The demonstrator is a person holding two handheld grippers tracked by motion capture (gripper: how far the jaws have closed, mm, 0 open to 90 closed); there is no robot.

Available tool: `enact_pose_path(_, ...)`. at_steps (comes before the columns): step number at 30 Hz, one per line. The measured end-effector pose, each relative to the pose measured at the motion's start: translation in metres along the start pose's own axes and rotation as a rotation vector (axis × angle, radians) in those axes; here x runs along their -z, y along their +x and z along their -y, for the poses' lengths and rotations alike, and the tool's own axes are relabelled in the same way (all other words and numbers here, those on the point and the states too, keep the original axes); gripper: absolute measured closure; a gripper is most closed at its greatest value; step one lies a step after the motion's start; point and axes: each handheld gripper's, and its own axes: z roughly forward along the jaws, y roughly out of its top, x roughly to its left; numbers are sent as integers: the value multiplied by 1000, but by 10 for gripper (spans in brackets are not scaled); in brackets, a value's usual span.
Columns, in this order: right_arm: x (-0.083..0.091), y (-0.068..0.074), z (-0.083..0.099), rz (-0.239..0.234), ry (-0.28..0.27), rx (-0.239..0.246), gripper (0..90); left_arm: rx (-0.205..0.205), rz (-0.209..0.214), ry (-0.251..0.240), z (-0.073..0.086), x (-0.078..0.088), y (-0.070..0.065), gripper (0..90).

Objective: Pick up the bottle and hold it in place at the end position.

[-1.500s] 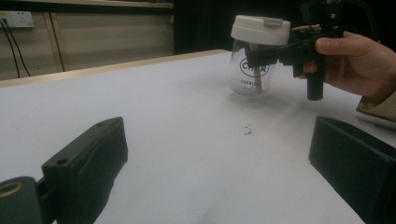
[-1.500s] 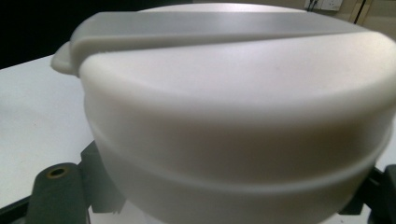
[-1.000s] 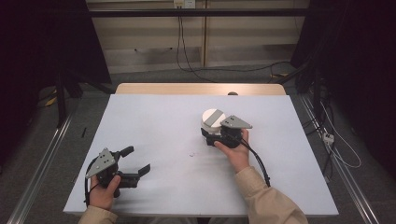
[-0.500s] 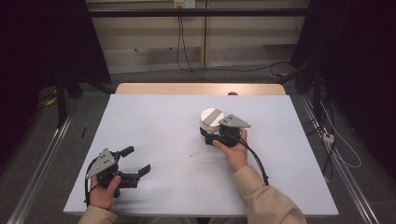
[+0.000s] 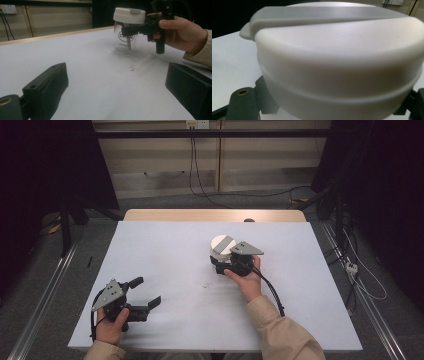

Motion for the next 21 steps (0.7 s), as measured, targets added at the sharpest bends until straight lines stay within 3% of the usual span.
enact_pose_path(21, -7, 1, 0, -4, -1, -1, 187, 4, 1, 0, 0, 0, 0, 42)
